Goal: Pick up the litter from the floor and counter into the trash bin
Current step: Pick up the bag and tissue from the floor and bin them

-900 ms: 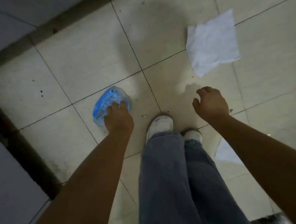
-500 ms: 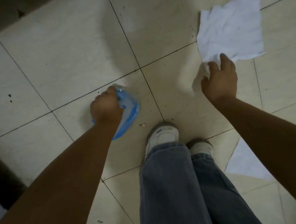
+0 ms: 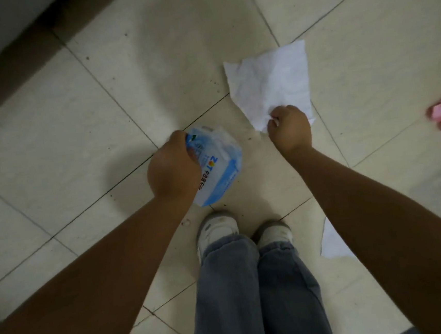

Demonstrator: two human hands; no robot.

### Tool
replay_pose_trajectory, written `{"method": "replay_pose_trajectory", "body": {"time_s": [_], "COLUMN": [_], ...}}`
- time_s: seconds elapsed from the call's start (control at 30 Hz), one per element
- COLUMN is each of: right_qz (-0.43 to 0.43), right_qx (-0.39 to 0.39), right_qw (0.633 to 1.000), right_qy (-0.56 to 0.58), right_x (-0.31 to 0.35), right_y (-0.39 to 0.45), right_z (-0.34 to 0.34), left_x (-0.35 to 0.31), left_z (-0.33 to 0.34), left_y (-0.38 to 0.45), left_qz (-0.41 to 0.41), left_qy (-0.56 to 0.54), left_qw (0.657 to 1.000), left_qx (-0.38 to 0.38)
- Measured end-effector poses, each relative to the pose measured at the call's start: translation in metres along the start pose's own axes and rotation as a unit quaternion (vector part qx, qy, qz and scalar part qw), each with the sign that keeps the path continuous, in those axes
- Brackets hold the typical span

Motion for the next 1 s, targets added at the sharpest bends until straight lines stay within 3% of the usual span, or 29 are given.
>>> {"method": "replay_pose_trajectory", "body": {"time_s": [0.17,0.3,0.57,0.77,0.93,1.0], "right_qz": [0.018,0.040,0.193,0.292,0.383,0.403], "right_qx": [0.029,0.056,-0.015,-0.127,-0.161,-0.166], "right_qw": [0.998,0.994,0.957,0.870,0.714,0.693], "right_qy": [0.043,0.080,0.215,0.377,0.563,0.574], "right_x": [-0.032,-0.074,-0.180,-0.304,-0.431,-0.484], "right_y": [-0.057,-0.114,-0.212,-0.305,-0.367,-0.376], "right_z": [-0.056,-0.136,-0.318,-0.397,-0.390,-0.381], "left_x": [-0.044,-0.126,-0.335,-0.477,-0.555,-0.578], "left_z": [-0.041,-0.090,-0.146,-0.121,-0.043,-0.001], "left_y": [-0.023,-0.053,-0.120,-0.223,-0.310,-0.340], "left_qz": [-0.043,-0.034,0.127,0.254,0.347,0.349], "left_qy": [-0.041,-0.032,0.038,0.017,0.034,0.039], "left_qw": [0.998,0.999,0.987,0.958,0.919,0.917], "left_qx": [-0.002,0.021,0.087,0.130,0.186,0.190]}}
Point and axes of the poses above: each hand's wrist, its own y-axis towards the middle knuckle, its own z-axis out of the palm, x = y × z, the point moved 3 cm from there along y, towards the middle knuckle, and after that the axes turned 15 degrees about z, right-handed, at the moved point
